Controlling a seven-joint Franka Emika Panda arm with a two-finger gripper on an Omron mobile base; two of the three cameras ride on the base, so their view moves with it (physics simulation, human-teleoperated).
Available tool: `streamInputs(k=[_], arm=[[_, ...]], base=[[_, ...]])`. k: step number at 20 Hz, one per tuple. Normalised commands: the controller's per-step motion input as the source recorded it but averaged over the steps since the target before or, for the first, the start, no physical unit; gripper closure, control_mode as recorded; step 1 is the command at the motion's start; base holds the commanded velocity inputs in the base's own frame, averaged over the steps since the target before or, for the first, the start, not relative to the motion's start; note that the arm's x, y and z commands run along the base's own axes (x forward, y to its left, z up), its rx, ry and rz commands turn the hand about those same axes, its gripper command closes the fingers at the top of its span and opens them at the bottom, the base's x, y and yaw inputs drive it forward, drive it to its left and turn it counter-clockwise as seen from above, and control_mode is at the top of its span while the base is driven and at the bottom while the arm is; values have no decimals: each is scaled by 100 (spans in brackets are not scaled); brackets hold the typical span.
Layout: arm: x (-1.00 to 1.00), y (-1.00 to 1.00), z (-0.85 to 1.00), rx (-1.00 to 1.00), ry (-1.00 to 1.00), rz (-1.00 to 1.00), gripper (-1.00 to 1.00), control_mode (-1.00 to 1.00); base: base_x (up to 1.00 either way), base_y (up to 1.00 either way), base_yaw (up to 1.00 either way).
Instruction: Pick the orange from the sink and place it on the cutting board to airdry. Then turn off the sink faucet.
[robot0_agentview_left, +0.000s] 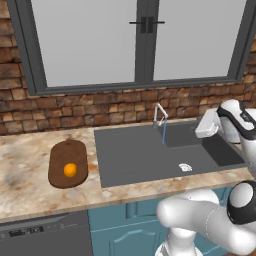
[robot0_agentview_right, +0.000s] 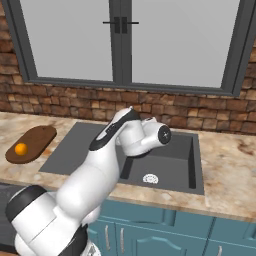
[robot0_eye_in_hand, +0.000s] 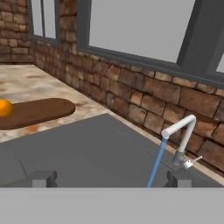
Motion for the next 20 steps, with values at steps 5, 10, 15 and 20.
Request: streamInputs(k=[5, 10, 15, 20], arm=[[15, 0, -7, 0, 0, 0, -100, -100], [17, 0, -12, 0, 0, 0, -100, -100], [21, 0, -9, 0, 0, 0, -100, -100], [21, 0, -2, 0, 0, 0, -100, -100]], base=[[0, 0, 0], [0, 0, 0], [0, 0, 0], [0, 0, 0]])
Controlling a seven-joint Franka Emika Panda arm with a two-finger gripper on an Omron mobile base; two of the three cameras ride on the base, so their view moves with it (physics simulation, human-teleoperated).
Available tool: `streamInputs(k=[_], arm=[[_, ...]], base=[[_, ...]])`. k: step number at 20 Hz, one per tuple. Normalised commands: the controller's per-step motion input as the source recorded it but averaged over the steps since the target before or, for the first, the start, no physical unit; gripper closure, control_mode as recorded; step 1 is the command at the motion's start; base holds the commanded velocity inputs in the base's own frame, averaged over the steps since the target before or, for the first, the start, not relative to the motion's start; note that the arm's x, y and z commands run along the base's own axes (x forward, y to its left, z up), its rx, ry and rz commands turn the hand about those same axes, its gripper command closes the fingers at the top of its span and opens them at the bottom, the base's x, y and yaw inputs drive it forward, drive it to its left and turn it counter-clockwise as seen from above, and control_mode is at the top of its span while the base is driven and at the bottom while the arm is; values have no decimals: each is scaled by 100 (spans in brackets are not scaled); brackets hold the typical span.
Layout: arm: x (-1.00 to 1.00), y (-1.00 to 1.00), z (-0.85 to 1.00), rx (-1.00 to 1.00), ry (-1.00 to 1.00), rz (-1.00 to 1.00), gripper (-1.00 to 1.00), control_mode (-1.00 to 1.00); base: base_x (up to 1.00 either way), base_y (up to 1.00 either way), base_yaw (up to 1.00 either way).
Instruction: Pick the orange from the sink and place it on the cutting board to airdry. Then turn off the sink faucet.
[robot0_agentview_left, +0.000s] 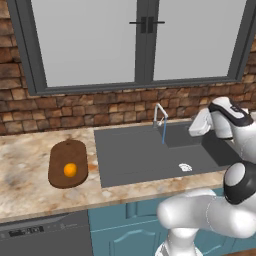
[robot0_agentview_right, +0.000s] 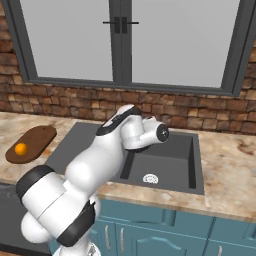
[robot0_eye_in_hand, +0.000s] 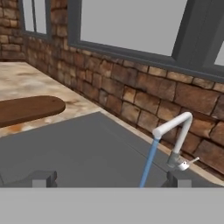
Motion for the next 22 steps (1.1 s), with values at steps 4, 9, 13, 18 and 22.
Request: streamInputs(k=[4, 9, 13, 18, 22], arm=[[23, 0, -6, 0, 0, 0, -100, -100], [24, 0, -15, 0, 0, 0, -100, -100], [24, 0, -17, 0, 0, 2, -100, -100], [20, 0, -14, 0, 0, 7, -100, -100], [15, -1, -8, 0, 0, 13, -100, -100]], base=[[0, 0, 0], [0, 0, 0], [0, 0, 0], [0, 0, 0], [0, 0, 0]])
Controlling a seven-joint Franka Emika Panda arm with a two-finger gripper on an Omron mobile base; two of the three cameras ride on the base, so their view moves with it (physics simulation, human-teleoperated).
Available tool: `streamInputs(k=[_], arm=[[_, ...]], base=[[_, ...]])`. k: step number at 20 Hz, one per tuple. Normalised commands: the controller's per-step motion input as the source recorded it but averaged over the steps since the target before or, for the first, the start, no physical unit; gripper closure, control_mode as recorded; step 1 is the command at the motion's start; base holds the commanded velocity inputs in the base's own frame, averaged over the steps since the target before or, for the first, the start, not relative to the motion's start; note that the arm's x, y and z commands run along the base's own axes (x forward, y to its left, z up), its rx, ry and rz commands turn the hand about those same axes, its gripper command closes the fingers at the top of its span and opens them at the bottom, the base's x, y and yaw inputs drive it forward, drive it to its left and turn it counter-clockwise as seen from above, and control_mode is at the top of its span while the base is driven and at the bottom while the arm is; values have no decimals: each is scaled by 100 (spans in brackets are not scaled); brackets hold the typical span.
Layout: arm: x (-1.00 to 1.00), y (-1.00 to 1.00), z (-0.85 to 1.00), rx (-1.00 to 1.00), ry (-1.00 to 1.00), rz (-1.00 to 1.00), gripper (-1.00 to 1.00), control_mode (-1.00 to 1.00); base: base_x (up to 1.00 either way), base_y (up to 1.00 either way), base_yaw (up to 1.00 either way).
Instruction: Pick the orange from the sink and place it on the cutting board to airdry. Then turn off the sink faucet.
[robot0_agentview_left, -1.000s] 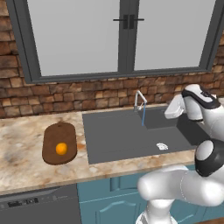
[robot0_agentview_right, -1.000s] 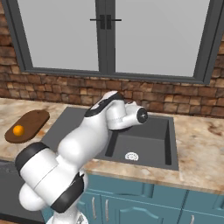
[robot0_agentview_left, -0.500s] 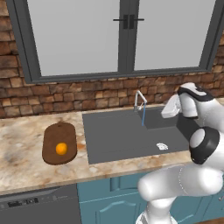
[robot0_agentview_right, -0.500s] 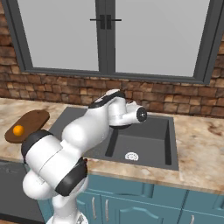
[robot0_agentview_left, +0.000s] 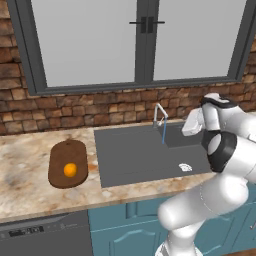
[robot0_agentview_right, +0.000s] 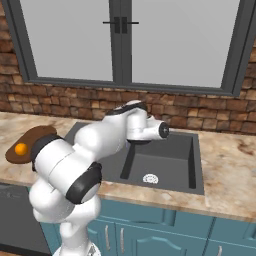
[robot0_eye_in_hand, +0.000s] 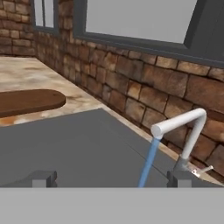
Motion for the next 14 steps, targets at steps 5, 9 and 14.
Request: streamInputs(k=[5, 9, 14], arm=[[16, 0, -1, 0, 0, 11, -100, -100], [10, -1, 0, 0, 0, 8, -100, -100], [10, 0, -2, 0, 0, 4, -100, -100]], base=[[0, 0, 0], [0, 0, 0], [0, 0, 0]])
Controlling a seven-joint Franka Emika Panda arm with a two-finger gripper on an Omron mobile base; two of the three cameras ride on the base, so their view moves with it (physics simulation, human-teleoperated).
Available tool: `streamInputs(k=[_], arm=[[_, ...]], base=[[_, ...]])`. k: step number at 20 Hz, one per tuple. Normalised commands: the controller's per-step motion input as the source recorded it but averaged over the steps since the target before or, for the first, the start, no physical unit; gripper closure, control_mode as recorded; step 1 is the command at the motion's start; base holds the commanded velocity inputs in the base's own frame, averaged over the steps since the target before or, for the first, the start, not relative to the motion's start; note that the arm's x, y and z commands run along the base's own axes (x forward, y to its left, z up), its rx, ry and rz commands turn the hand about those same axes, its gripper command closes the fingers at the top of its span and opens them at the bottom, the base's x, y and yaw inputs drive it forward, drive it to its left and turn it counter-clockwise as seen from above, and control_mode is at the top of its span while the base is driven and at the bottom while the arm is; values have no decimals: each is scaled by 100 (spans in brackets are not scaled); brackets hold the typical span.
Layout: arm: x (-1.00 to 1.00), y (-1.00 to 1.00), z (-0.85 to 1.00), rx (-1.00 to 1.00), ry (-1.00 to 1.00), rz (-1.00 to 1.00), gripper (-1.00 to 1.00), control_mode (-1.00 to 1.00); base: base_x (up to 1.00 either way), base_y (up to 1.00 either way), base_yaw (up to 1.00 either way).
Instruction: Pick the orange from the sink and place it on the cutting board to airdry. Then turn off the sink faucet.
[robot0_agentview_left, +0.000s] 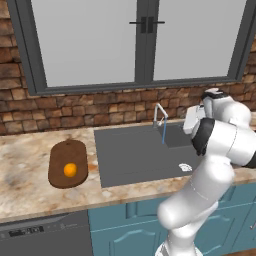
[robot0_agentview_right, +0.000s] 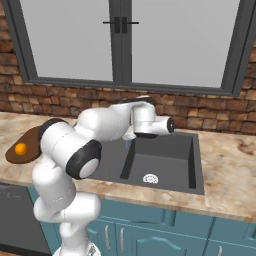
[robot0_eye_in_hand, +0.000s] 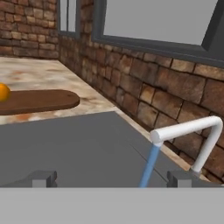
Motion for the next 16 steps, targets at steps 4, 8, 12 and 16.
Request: streamInputs(k=[4, 8, 12, 16], arm=[[12, 0, -9, 0, 0, 0, -100, -100], [16, 0, -8, 0, 0, 0, -100, -100], [20, 4, -6, 0, -1, 0, -100, -100], [20, 5, -5, 0, -1, 0, -100, -100]], base=[[0, 0, 0], [0, 0, 0], [0, 0, 0], [0, 0, 0]])
